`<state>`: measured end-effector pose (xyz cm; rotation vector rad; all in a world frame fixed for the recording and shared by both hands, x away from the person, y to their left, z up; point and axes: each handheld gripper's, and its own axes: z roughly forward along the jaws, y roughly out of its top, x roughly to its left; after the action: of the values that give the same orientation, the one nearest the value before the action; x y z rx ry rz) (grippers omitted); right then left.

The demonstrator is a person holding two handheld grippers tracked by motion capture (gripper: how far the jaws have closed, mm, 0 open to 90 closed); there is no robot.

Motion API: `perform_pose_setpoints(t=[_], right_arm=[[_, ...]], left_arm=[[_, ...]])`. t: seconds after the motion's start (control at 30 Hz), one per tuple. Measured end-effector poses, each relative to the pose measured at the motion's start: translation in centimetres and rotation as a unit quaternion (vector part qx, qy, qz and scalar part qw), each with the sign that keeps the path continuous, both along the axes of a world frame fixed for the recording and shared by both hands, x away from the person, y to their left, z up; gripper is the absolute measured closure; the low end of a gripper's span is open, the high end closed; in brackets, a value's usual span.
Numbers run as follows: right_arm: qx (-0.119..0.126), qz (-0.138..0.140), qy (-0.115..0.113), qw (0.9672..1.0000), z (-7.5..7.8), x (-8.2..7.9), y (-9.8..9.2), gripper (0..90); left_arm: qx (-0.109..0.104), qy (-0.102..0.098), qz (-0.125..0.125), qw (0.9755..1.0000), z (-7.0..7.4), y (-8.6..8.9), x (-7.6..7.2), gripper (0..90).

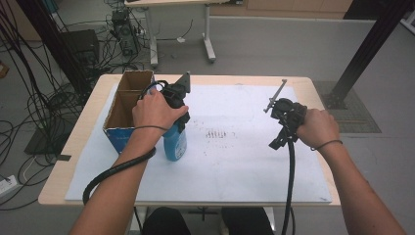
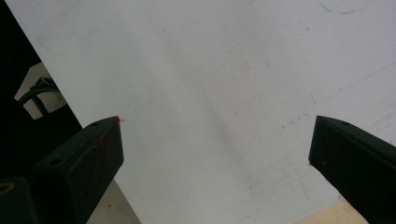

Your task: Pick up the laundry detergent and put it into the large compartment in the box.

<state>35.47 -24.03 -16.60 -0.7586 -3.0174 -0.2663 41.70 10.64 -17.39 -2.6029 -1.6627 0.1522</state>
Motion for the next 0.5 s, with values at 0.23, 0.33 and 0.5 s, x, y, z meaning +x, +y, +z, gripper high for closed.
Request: perform_pose_setpoints(t=[0.23,0.33,0.5], right_arm=[[-0.001,0.000,-0.004,1.0000,-0.01,-0.15,0.02,3.0],[0.000,0.001,-0.003,1.0000,0.00,-0.09,0.00,3.1],[0.001,0.000,-0.003,1.0000,-0.01,-0.11,-0.06,3.1]], left_arm=[[-0.001,0.000,0.000,1.0000,0.04,0.05,-0.01,37.5],[0.000,0.000,0.000,1.0000,0.02,-0.01,-0.01,37.5],[0.000,0.000,-0.001,1.0000,0.02,-0.01,0.00,37.5]])
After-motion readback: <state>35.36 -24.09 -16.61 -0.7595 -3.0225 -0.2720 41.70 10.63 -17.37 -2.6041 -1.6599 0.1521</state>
